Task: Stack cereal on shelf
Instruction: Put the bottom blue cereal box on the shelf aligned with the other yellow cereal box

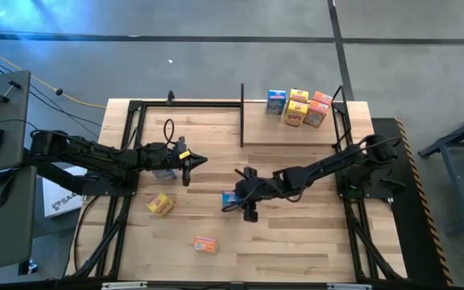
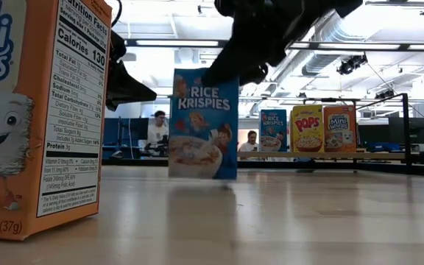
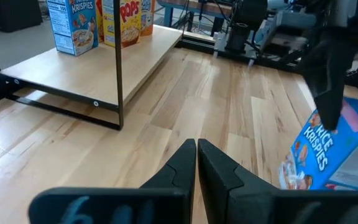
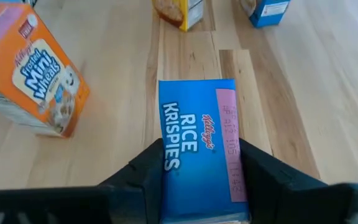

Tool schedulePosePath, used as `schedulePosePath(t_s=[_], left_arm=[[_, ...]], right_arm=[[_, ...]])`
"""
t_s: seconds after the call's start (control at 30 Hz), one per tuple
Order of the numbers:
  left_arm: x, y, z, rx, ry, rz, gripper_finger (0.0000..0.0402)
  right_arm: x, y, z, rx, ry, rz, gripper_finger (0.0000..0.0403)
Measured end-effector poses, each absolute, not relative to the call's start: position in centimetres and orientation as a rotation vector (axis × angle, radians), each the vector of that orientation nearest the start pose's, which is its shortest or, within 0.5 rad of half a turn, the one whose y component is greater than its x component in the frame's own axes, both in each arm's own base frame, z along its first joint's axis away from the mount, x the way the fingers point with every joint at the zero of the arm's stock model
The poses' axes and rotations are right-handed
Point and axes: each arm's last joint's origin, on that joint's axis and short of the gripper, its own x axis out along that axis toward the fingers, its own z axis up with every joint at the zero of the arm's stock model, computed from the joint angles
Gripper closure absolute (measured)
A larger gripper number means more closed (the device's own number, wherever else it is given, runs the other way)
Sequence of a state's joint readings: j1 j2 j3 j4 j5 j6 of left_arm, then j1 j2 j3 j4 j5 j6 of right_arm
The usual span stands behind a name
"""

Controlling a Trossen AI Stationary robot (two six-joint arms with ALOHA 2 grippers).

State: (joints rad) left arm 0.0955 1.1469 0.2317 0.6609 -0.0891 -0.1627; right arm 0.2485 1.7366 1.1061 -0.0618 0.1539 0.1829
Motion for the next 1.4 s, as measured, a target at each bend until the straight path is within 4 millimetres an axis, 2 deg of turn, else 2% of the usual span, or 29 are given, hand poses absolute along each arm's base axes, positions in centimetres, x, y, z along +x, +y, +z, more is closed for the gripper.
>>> schedulePosePath(t_s=[0.1,0.23,0.4,0.47,0.53,0.63,0.77,0.9,1.0,1.17,1.4], left_arm=[[20.1,2.2,16.2,-0.161,0.240,0.204,0.0392],[20.1,2.2,16.2,-0.159,0.245,0.204,0.0392],[20.1,2.2,16.2,-0.160,0.246,0.204,0.0392],[20.0,2.2,16.1,-0.159,0.248,0.204,0.0392],[20.0,2.2,16.1,-0.159,0.247,0.204,0.0392],[20.1,2.2,16.2,-0.155,0.246,0.203,0.0392],[20.1,2.2,16.2,-0.155,0.245,0.203,0.0392],[20.1,2.2,16.2,-0.154,0.245,0.206,0.0392],[20.1,2.2,16.2,-0.154,0.245,0.206,0.0392],[20.0,2.2,16.2,-0.153,0.244,0.217,0.0392],[20.0,2.3,16.1,-0.151,0.249,0.228,0.0392]], right_arm=[[36.1,8.7,22.2,0.037,0.676,0.025,0.0257],[35.2,7.9,26.0,0.003,0.713,-0.032,0.0257],[32.1,5.2,31.8,-0.116,0.782,-0.190,0.0258],[30.5,3.7,33.2,-0.141,0.801,-0.227,0.0258],[29.0,2.0,33.8,-0.160,0.823,-0.256,0.0258],[27.0,-0.9,33.3,-0.194,0.855,-0.283,0.0258],[25.2,-5.4,31.5,-0.187,0.864,-0.302,0.0258],[24.3,-9.7,29.9,-0.171,0.847,-0.298,0.0258],[24.1,-12.0,28.5,-0.162,0.821,-0.283,0.0258],[23.9,-14.2,26.3,-0.155,0.860,-0.282,0.0258],[24.5,-15.1,25.1,-0.129,0.886,-0.318,0.0257]])
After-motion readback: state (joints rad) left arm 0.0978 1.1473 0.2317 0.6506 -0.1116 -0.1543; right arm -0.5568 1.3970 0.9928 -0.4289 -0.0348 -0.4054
